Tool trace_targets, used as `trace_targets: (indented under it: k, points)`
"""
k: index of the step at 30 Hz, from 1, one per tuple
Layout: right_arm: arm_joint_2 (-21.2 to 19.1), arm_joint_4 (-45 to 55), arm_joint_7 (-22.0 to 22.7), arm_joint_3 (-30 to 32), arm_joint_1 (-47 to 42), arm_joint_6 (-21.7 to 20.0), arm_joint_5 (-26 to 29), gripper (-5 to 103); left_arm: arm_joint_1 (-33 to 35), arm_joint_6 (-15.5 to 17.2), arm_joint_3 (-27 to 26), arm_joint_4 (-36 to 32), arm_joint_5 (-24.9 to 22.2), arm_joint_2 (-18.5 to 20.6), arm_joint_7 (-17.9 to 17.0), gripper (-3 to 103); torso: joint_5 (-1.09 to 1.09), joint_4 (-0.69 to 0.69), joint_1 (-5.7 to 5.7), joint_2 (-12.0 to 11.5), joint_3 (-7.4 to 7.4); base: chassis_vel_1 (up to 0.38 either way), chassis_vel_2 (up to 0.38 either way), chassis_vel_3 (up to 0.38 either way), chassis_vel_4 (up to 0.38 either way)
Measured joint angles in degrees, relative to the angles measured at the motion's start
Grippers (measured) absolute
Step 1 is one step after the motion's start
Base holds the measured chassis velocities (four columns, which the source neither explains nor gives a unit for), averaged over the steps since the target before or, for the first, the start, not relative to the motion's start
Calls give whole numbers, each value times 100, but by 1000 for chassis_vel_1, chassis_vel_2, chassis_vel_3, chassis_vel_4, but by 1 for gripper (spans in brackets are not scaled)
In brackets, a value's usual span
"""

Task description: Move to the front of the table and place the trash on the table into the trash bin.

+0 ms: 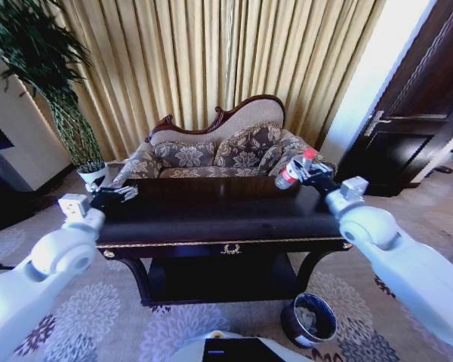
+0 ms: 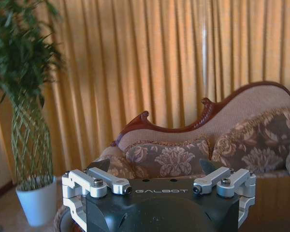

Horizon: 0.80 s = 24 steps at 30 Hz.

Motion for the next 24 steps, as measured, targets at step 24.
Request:
trace_targets:
  k: [24]
  points:
    - [1241, 1082, 118, 1659, -2540, 227, -194, 26, 2560, -820, -2983, 352, 465, -1166, 2862, 100, -1, 0, 1, -1, 1, 0, 0, 0, 0]
